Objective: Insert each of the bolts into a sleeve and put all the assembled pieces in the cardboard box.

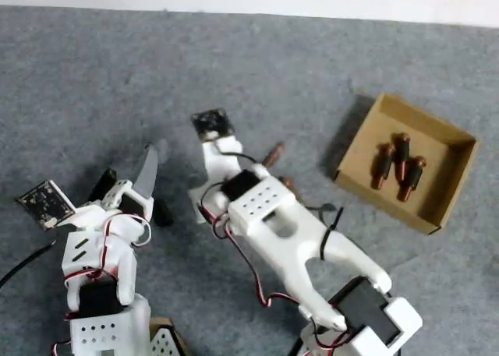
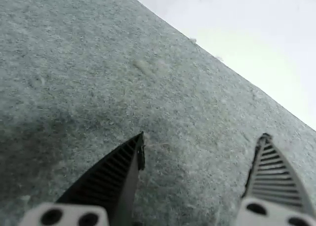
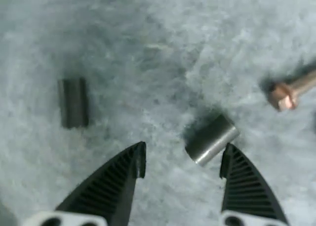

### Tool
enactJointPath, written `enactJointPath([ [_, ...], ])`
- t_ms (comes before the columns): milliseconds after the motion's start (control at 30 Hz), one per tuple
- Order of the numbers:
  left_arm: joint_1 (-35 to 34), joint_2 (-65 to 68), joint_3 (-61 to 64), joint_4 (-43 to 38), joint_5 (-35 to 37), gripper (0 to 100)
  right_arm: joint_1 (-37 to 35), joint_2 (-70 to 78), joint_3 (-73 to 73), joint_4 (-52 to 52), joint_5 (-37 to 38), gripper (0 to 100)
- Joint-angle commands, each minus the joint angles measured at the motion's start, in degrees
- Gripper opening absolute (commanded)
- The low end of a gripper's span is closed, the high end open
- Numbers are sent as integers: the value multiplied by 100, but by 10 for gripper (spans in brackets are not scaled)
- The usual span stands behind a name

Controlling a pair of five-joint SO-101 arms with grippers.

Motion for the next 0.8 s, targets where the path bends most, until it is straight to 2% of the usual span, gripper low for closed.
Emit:
enactJointPath([
  [0, -48, -57, -110, -9, 9, 329, -48, -198, 224, -374, -457, 221],
  [200, -48, -57, -101, -9, 18, 329, -57, -92, 365, -382, -466, 221],
  [400, -48, -57, -101, -9, 18, 329, 4, 936, 374, -365, -475, 221],
  [767, -48, -57, -92, -9, 18, 329, 637, 1314, -198, -347, -492, 220],
])
